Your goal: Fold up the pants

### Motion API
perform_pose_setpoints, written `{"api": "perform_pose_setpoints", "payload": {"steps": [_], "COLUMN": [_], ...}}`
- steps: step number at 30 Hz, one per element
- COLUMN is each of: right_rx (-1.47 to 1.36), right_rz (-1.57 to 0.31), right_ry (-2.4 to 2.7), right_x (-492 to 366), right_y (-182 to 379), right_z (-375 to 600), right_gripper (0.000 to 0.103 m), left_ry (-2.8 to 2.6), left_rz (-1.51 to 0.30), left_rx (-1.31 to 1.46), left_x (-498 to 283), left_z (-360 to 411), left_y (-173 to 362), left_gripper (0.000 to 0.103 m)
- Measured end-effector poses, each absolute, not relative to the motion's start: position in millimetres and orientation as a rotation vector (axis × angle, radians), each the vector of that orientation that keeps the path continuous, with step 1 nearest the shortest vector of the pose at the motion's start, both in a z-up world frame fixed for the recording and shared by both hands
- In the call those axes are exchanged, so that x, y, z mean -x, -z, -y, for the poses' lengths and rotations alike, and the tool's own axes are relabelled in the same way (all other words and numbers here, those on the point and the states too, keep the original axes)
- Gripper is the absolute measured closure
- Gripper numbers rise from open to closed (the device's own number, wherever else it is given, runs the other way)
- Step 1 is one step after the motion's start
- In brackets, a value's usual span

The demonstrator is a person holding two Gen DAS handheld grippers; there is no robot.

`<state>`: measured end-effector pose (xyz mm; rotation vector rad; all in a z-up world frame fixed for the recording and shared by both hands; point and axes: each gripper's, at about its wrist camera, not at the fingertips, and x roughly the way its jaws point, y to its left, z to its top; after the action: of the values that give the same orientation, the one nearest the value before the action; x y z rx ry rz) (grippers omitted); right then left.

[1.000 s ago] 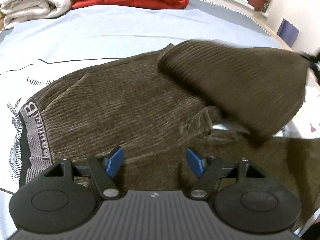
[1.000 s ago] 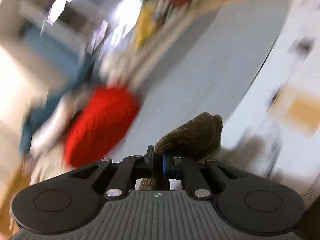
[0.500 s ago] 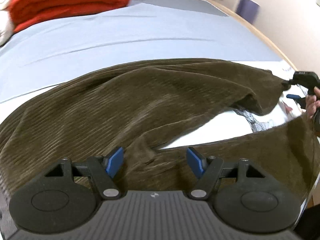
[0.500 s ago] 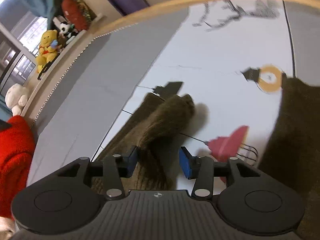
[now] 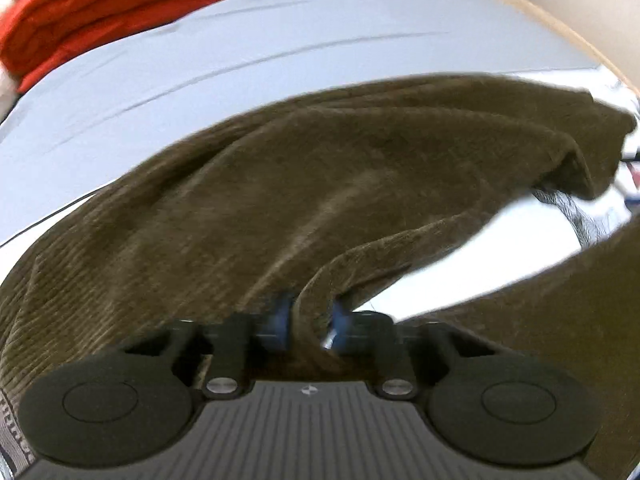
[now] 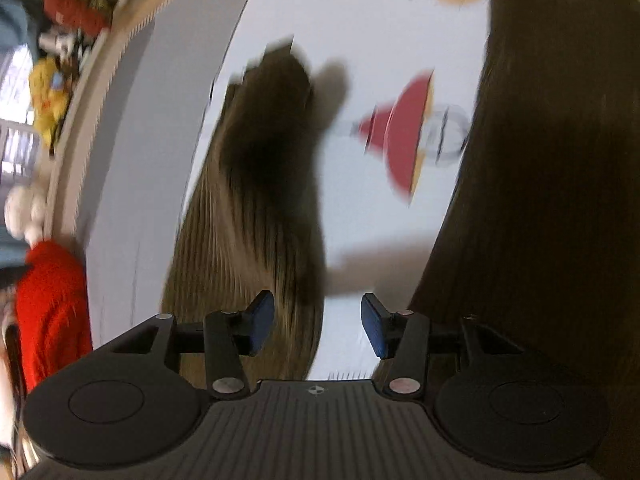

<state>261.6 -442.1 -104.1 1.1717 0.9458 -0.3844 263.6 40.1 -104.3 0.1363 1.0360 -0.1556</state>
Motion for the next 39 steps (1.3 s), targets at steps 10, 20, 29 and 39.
{"api": "perform_pose_setpoints", "payload": {"steps": [10,20,29,39], "right_rx": [-1.157,-1.240,-1.261,-1.405], "right_rz": [-1.010,-1.084,-0.873,-0.595], "right_ry": [0.321,0.224,0.273,0.248], "right_x": [-275.3,-284.3,-289.5,-304.4], "right_y": [111.5,121.3,121.0,113.0], "right_z": [376.0,326.5,349.7,425.4], "right_gripper": [0.051,0.050,0.054,0.056], "left_ry": [0.073,0.070,0.070,0.109], "left_rz": [-0.956,-0.926,-0.939,-0.984], "left_rx": [0.000,0.113,0.093,0.018], "left_x": [-252.0,-239.4,-238.5,-239.2], "left_z": [-77.9,-96.7,-94.7,-85.8], "left_y": [71.9,58.6,55.8,62.1], "left_gripper": [0.095,0.095,0.095,0.095]}}
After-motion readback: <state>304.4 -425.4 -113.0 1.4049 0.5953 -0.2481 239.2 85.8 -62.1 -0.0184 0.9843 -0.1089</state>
